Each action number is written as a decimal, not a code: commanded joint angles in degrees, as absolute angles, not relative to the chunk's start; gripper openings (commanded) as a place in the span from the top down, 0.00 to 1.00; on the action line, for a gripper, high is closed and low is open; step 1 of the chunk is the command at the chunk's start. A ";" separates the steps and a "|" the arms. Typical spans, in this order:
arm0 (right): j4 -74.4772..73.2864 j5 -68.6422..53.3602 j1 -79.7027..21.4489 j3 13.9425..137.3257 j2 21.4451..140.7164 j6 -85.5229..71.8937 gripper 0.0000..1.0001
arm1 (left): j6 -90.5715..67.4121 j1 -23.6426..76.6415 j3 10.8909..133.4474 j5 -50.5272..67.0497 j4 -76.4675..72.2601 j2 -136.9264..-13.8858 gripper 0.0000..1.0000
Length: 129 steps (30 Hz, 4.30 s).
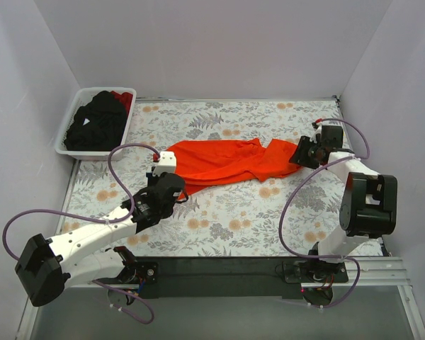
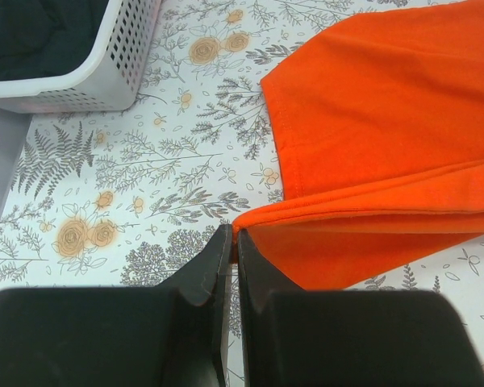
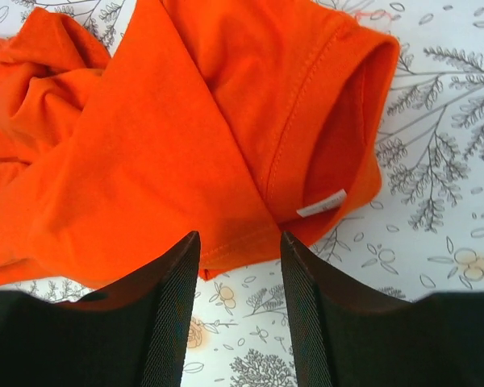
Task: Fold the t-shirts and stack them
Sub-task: Flatten the tshirt out
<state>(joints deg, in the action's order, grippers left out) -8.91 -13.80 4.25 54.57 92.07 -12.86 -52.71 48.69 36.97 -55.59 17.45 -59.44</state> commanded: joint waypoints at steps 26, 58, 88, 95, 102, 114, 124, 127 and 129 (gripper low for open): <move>-5.01 -33.04 5.80 57.40 101.08 -10.72 0.60 | -52.47 48.34 36.74 -55.37 16.08 -60.38 1.00; -5.18 -37.79 5.19 53.70 99.32 -13.88 0.59 | -52.29 48.34 36.83 -54.84 16.08 -61.00 1.00; -9.06 -9.13 -1.76 47.64 89.56 -16.26 0.44 | -52.38 48.34 36.83 -54.23 16.17 -59.77 1.00; -8.70 -12.30 -1.85 46.50 88.07 -17.75 0.44 | -52.38 48.34 36.91 -54.32 16.17 -59.77 1.00; -7.30 -14.33 -1.85 45.62 86.49 -17.14 0.47 | -52.38 48.34 36.91 -54.05 16.17 -59.76 1.00; -6.42 -16.61 -1.85 46.67 83.58 -17.84 0.60 | -52.29 48.34 37.00 -54.23 16.17 -59.77 1.00; -4.57 -15.73 -1.85 45.62 87.36 -18.10 0.67 | -52.29 48.34 36.83 -54.40 16.26 -59.59 1.00; -3.61 -15.91 -1.85 45.18 88.50 -18.02 0.69 | -52.29 48.34 36.74 -54.40 16.26 -59.59 1.00; -2.99 -16.08 -1.76 44.83 89.29 -17.93 0.69 | -52.29 48.34 36.74 -54.40 16.17 -59.59 1.00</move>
